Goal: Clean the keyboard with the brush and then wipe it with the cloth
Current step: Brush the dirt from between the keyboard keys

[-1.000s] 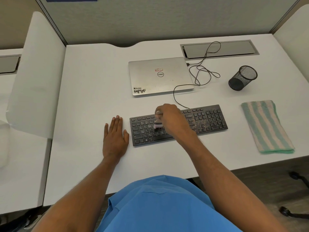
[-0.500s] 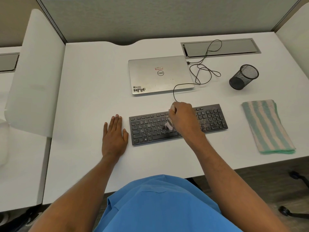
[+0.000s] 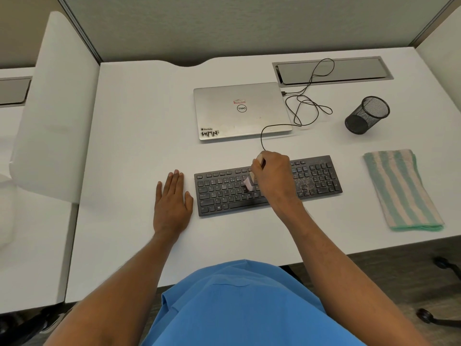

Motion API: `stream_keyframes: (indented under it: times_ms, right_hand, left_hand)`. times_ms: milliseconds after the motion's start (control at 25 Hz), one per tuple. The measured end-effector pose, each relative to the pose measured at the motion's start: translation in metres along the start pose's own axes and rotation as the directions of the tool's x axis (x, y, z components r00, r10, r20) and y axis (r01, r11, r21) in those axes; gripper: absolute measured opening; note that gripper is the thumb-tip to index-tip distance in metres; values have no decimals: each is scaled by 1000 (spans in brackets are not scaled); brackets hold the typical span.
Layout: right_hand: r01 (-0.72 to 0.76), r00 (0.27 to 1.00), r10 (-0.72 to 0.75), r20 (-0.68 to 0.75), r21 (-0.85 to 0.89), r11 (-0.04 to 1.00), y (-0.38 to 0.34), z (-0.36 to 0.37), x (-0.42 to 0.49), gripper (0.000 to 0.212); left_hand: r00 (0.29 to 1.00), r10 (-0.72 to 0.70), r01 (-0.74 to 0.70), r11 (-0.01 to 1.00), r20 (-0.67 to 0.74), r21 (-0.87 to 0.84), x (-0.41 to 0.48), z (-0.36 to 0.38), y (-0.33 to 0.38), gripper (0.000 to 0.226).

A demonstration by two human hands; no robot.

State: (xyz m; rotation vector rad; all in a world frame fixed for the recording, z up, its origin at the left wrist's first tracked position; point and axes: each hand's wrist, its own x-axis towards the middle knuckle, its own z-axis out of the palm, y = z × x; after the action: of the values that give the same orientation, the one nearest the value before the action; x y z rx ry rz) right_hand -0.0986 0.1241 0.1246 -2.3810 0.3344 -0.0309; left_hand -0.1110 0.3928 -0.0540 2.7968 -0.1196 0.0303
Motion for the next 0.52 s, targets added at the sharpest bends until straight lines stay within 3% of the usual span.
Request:
stream_keyframes:
  times_ms: [160,360,520]
  right_hand:
    - [-7,998,17,61,-155,988,7,7,2,32]
    - [31,998,-31,-47,9,999,6,4,-6,35]
    - [27,999,-28,-26,-12,1000,11,5,-9,33]
  left_hand:
    - [1000,0,0,1000,7,-2,0,0,2,68]
    - [1000,-2,2,1000,9,1,1,1,0,68]
    - [1000,-1,1,1000,3,-1,0,1,1,68]
